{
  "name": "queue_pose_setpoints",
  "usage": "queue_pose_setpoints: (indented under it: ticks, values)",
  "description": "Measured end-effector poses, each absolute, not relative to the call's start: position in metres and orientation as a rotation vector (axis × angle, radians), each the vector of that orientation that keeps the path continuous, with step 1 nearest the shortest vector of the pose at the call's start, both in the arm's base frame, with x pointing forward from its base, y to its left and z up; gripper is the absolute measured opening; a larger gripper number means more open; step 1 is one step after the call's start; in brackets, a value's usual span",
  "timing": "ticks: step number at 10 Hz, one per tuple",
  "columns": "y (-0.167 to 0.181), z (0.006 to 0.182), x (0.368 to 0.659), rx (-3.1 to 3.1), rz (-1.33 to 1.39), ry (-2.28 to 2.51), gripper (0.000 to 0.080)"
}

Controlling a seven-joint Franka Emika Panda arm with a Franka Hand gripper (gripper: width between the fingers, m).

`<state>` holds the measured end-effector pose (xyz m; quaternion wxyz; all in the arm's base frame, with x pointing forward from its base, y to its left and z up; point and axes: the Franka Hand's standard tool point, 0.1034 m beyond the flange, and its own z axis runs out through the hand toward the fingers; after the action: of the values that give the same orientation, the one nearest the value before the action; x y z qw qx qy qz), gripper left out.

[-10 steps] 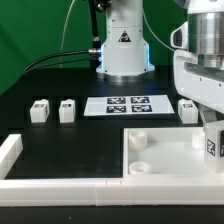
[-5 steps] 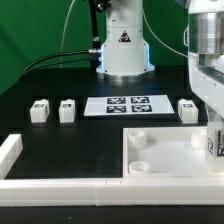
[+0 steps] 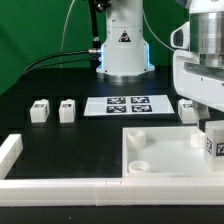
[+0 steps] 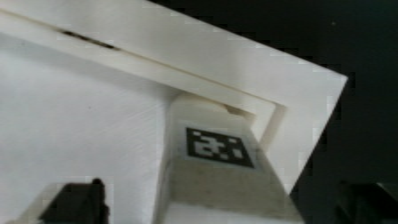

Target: Assemble one leg

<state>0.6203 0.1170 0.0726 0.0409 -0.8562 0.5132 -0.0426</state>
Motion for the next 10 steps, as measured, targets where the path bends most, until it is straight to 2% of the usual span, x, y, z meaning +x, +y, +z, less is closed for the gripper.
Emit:
queue_pose_setpoints:
  ticks: [6, 9, 10]
  values:
    - [0.1176, 0.0745, 0.6225, -3.098, -0.195, 0.495, 0.0649]
    - [0.1153, 0.0741, 0.6226, -3.161, -0.197, 0.075, 0.0649]
    - [0.1153, 0.0741, 0.6226, -3.16, -0.197, 0.082, 0.0649]
